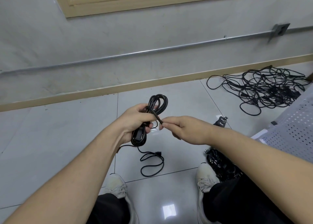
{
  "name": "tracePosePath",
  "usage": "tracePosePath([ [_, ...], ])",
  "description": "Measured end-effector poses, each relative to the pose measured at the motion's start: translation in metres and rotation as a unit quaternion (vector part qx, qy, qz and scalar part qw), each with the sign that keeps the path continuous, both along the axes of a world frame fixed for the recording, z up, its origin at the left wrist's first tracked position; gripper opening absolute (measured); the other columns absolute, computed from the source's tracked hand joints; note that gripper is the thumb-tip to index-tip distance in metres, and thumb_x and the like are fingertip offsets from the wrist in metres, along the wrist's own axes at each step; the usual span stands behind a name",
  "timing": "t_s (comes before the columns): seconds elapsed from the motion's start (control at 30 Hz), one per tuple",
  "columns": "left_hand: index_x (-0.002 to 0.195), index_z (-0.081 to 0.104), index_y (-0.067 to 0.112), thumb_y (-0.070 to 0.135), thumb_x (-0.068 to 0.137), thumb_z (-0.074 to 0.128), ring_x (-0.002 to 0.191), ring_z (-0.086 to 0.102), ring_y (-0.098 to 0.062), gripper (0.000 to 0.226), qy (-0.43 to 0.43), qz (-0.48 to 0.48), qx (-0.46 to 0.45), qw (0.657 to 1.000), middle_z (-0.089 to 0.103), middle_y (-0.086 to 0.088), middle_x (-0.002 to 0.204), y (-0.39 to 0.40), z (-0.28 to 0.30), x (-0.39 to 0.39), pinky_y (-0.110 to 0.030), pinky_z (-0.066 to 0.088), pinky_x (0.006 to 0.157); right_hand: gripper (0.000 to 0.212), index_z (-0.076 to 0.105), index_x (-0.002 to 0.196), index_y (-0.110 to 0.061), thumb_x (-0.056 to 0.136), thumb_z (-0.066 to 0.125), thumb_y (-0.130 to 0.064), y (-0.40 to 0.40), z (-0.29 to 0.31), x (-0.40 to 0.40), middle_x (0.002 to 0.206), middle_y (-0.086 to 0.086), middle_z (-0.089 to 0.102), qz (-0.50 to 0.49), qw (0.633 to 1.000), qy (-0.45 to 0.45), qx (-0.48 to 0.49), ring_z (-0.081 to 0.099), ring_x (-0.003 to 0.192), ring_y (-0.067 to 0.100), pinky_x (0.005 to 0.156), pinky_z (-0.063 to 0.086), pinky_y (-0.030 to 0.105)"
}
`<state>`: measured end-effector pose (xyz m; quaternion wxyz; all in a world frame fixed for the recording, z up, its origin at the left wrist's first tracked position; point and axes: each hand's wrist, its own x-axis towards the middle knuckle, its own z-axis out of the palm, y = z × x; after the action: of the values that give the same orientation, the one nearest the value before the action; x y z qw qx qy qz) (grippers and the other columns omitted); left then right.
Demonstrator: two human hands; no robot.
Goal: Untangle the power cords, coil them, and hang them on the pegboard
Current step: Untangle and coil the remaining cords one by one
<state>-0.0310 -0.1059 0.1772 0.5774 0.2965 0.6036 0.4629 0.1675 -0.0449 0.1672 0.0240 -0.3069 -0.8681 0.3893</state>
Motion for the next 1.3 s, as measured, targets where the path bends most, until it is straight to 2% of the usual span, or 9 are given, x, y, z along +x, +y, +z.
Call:
tracePosePath([
  [0.2,0.113,0.061,0.005,0.013,0.082,0.082,0.053,0.05,-0.013,0.039,-0.063,-0.084,-0.012,0.994,0.055,-0.005,0.076,-0.013,0.005,0.007,-0.018,0.038,0.039,0.033,0.057,0.122,-0.052,0.103,0.031,-0.062,0.009,-0.015,0.007,0.107,-0.023,0.067,0.03,0.993,-0.091,0.072,0.059,0.101,0.007,0.102,0.045,0.034],
  [0.33,0.093,0.055,0.007,0.023,0.095,0.069,0.042,0.045,-0.015,0.021,-0.006,0.048,0.009,0.999,0.062,-0.008,0.063,-0.012,0.008,0.023,-0.019,0.03,0.034,0.035,0.047,0.136,-0.06,0.106,0.03,-0.056,-0.005,-0.01,-0.005,0.099,-0.027,0.063,0.068,0.99,-0.044,0.12,0.049,0.09,0.005,0.091,0.041,0.026],
  [0.6,0.09,0.056,0.005,0.017,0.099,0.06,0.045,0.046,-0.017,0.016,-0.005,0.168,0.057,0.984,0.064,-0.007,0.062,-0.002,0.016,0.004,-0.021,0.031,0.037,0.035,0.047,0.121,-0.028,0.107,0.026,-0.052,0.024,-0.004,0.015,0.101,-0.002,0.072,0.034,0.926,-0.078,0.369,0.066,0.092,0.032,0.067,0.036,0.035],
  [0.77,0.093,0.054,0.008,0.019,0.104,0.054,0.046,0.048,-0.018,0.016,0.021,0.186,0.061,0.981,0.064,-0.011,0.068,0.006,0.005,-0.002,-0.021,0.033,0.037,0.042,0.057,0.121,-0.026,0.107,0.022,-0.044,0.029,-0.009,0.015,0.106,-0.005,0.068,0.062,0.91,-0.092,0.4,0.061,0.101,0.026,0.088,0.044,0.039],
  [0.93,0.089,0.044,0.012,0.018,0.107,0.047,0.046,0.047,-0.018,0.019,0.022,0.233,0.081,0.969,0.056,-0.012,0.073,0.006,0.005,-0.017,-0.021,0.032,0.037,0.014,0.076,0.09,-0.033,0.086,0.066,-0.025,0.047,-0.02,0.028,0.084,-0.002,0.053,0.044,0.855,-0.013,0.516,0.054,0.08,0.027,0.073,0.039,0.037],
  [1.03,0.087,0.043,0.013,0.017,0.106,0.047,0.047,0.047,-0.018,0.02,0.027,0.226,0.096,0.969,0.056,-0.011,0.073,0.005,0.007,-0.009,-0.022,0.033,0.038,0.021,0.073,0.107,-0.037,0.093,0.06,-0.028,0.035,-0.017,0.02,0.084,-0.004,0.065,0.009,0.874,-0.092,0.476,0.061,0.081,0.026,0.069,0.033,0.034],
  [1.13,0.087,0.043,0.014,0.016,0.106,0.046,0.046,0.047,-0.017,0.02,0.032,0.23,0.123,0.965,0.054,-0.006,0.07,0.005,0.011,0.002,-0.022,0.034,0.038,0.029,0.045,0.132,-0.037,0.103,0.04,-0.034,0.014,-0.009,0.005,0.081,-0.004,0.065,-0.11,0.924,-0.108,0.351,0.06,0.078,0.031,0.07,0.041,0.034],
  [1.23,0.087,0.042,0.015,0.015,0.106,0.046,0.046,0.048,-0.017,0.019,0.038,0.241,0.143,0.959,0.051,-0.005,0.071,0.004,0.013,0.007,-0.023,0.034,0.038,0.031,0.04,0.11,-0.025,0.101,0.04,-0.055,-0.013,-0.005,-0.006,0.073,-0.004,0.069,-0.137,0.946,-0.057,0.289,0.062,0.072,0.03,0.064,0.043,0.035],
  [1.3,0.089,0.043,0.014,0.013,0.105,0.045,0.047,0.048,-0.017,0.015,0.041,0.237,0.139,0.961,0.054,-0.009,0.077,0.003,0.013,0.01,-0.024,0.035,0.038,0.058,0.056,0.095,-0.018,0.096,0.035,-0.073,-0.029,-0.001,-0.016,0.072,-0.002,0.074,-0.192,0.979,-0.046,0.055,0.068,0.076,0.024,0.07,0.05,0.033],
])
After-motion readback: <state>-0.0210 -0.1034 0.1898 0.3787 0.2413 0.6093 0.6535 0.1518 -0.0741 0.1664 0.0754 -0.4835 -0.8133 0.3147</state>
